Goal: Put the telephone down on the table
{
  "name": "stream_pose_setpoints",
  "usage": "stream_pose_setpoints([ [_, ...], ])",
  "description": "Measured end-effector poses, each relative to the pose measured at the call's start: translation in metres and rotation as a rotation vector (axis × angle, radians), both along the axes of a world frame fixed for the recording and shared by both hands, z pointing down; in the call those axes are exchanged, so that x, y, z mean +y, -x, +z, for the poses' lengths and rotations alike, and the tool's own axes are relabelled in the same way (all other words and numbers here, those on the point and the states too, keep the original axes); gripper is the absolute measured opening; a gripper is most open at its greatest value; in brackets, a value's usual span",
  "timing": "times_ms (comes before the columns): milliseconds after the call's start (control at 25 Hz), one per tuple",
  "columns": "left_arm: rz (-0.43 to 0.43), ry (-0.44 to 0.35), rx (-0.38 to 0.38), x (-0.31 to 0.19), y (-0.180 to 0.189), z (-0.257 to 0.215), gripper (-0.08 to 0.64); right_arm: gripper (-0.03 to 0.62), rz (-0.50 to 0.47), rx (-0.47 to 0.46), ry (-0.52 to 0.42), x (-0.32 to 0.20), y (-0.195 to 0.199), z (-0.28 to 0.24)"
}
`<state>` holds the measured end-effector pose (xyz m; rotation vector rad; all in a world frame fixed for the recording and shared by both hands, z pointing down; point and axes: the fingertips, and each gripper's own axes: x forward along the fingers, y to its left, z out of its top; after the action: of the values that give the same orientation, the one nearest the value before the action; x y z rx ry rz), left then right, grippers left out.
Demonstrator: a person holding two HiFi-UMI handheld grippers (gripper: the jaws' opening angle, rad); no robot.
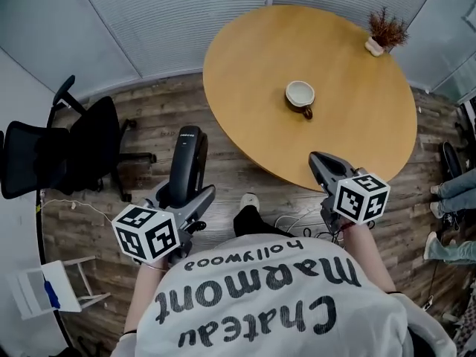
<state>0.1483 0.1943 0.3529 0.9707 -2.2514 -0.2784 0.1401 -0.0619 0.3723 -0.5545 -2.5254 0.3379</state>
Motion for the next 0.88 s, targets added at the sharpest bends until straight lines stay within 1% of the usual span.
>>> stream_pose_setpoints([
  [120,0.024,-0.013,0.027,-0.007,0.038,0.001,0.353,0.014,0.021,0.023,0.019,-0.009,0.038,0.005],
  [200,0.046,0.001,0.032,-0.012,0.059,0.002,0.353,0.014,0.037,0.028,0.027,-0.015,0.058,0.006],
  [360,0.103,0.018,0.001,-0.015,0.066,0.003,0.353,0.014,0.089,0.008,0.022,-0.026,0.065,0.007],
  [440,0.122,0.021,-0.005,-0.019,0.075,0.006,0.353,0.014,0.113,-0.005,0.033,-0.033,0.075,0.007],
  [560,0.157,0.037,0.028,-0.036,0.115,0.011,0.353,0.014,0.151,-0.003,0.053,-0.051,0.112,0.005],
  [640,0.190,0.055,0.044,-0.047,0.140,0.014,0.353,0.014,0.170,0.008,0.052,-0.061,0.129,0.006],
  [720,0.210,0.066,0.038,-0.050,0.152,0.018,0.353,0.014,0.182,0.017,0.039,-0.064,0.131,0.010],
  [880,0.260,0.045,0.027,-0.052,0.158,0.023,0.353,0.014,0.238,0.007,0.041,-0.061,0.110,0.014],
])
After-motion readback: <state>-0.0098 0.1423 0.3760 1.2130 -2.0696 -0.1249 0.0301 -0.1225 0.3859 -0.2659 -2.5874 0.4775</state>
